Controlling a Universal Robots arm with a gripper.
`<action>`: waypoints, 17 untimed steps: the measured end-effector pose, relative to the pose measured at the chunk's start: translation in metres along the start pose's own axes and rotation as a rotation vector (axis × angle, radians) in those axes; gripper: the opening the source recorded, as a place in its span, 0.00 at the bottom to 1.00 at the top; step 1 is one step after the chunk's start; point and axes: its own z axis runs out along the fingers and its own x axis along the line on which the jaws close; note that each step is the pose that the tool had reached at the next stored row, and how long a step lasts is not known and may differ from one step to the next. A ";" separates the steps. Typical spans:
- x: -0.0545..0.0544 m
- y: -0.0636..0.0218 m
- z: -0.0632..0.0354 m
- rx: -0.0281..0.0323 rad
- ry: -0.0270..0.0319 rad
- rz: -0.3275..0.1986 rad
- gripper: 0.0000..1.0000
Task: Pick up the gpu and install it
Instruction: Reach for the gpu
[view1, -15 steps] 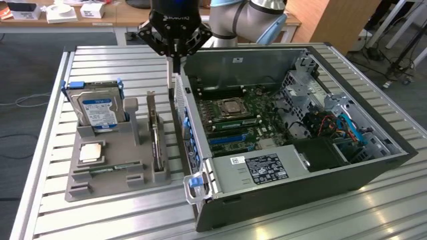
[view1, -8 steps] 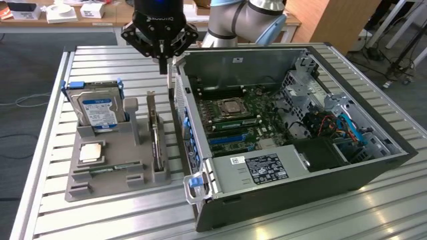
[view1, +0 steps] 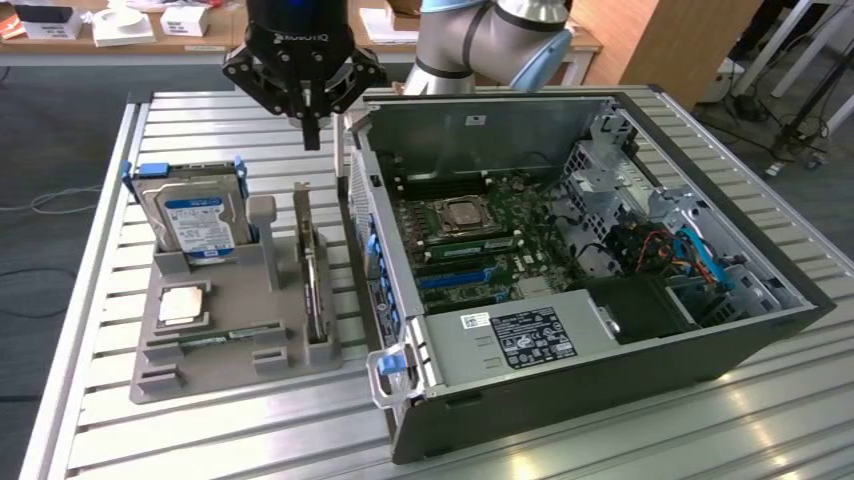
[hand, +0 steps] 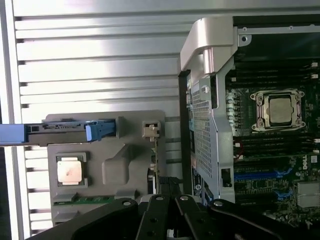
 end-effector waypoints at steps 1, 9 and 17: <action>0.002 -0.0001 0.0000 0.0001 -0.0001 0.000 0.11; 0.004 -0.0055 -0.0003 0.0001 0.0001 0.000 0.11; 0.002 -0.0329 -0.0015 0.0002 0.0001 0.000 0.11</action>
